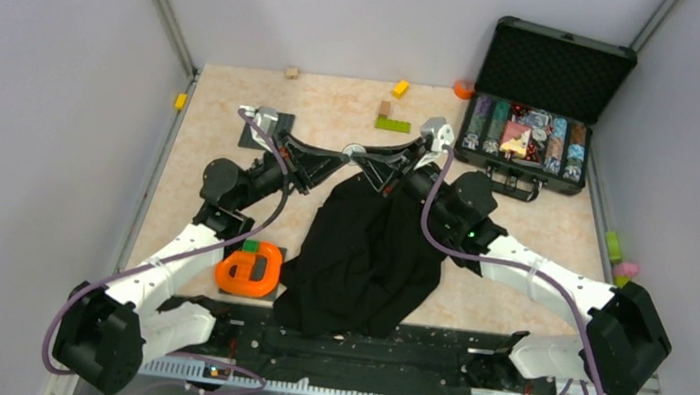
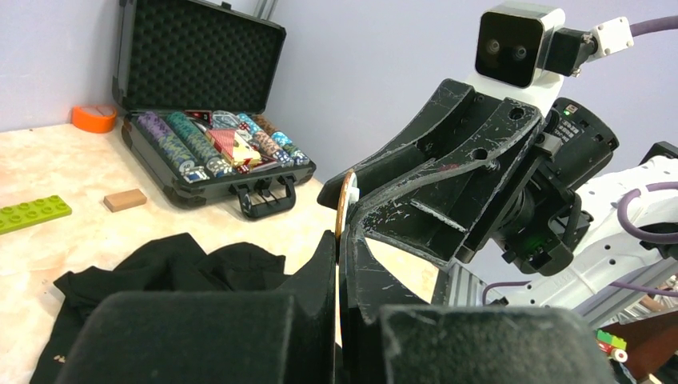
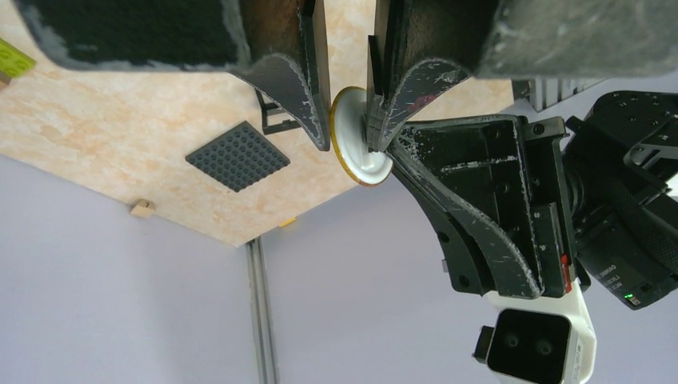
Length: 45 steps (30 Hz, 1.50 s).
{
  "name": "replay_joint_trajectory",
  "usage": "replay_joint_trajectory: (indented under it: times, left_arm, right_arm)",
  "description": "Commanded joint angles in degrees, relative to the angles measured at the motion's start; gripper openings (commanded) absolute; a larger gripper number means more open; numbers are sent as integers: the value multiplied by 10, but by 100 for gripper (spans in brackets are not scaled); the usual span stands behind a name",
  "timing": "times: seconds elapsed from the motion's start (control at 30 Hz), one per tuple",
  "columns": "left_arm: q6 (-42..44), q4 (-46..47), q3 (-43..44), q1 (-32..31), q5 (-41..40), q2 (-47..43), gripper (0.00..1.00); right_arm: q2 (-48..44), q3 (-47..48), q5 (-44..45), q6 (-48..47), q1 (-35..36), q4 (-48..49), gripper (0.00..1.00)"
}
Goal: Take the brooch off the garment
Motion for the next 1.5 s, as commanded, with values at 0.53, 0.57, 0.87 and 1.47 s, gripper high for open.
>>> replay_joint_trajectory:
  times: [0.53, 0.57, 0.87, 1.47]
  left_arm:
    - [-80, 113, 19, 6, 43, 12, 0]
    - [-81, 117, 18, 7, 43, 12, 0]
    - [-103, 141, 8, 16, 45, 24, 0]
    - [-101, 140, -1, 45, 53, 33, 0]
  right_arm:
    - [-17, -22, 44, -47, 1, 14, 17]
    - [-18, -26, 47, -47, 1, 23, 17]
    - [-24, -57, 47, -29, 1, 89, 20]
    - [-45, -78, 37, -22, 1, 104, 32]
